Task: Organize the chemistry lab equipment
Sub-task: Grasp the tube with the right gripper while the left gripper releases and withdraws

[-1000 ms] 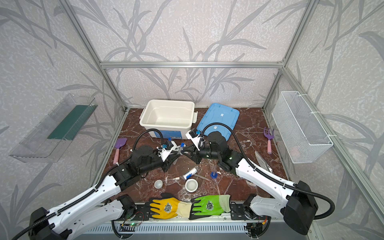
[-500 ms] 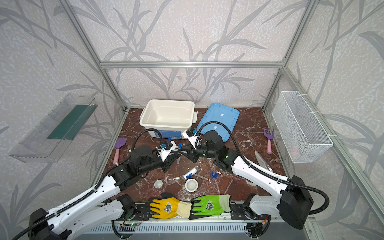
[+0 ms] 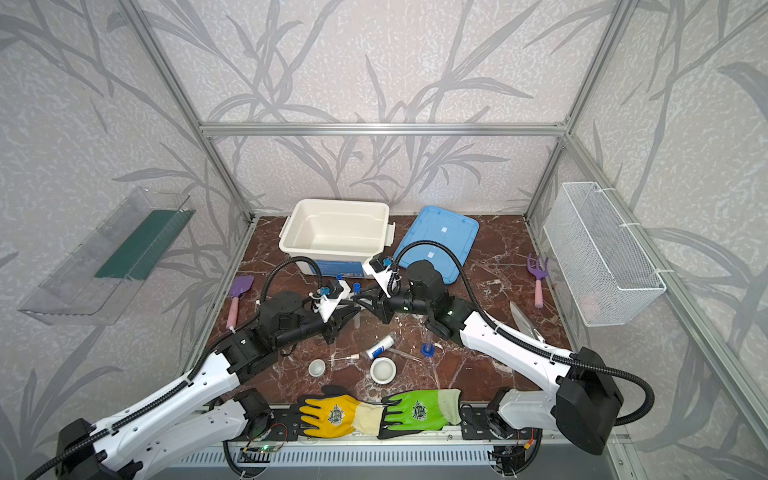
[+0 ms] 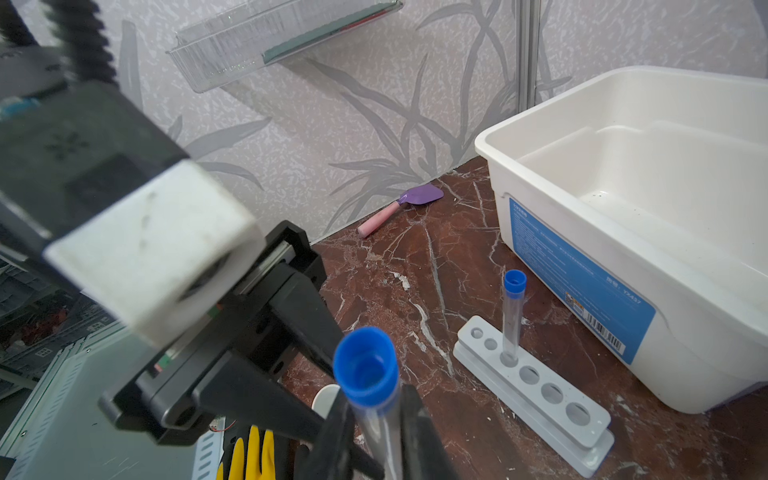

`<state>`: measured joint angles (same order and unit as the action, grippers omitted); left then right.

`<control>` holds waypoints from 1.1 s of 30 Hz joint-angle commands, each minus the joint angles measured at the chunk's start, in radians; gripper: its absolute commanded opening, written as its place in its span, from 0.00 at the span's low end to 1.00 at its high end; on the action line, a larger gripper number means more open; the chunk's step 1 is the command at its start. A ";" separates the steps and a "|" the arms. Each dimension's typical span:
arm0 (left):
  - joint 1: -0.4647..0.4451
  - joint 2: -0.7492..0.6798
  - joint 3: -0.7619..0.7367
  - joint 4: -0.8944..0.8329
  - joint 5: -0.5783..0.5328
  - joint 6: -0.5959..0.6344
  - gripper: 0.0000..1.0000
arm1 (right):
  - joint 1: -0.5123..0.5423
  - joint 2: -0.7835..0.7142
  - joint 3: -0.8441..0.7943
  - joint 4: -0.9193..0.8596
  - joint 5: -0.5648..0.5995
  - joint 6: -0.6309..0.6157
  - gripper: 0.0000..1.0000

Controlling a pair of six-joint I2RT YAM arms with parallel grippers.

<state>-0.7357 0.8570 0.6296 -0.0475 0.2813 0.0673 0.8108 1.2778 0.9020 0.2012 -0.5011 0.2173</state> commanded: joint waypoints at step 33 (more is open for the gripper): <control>-0.005 -0.043 -0.020 0.009 -0.057 -0.007 0.68 | 0.031 0.028 0.037 0.069 0.063 -0.027 0.09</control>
<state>-0.7380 0.8474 0.6151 -0.0463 0.2520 0.0593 0.8391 1.3209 0.9024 0.2787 -0.4763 0.2306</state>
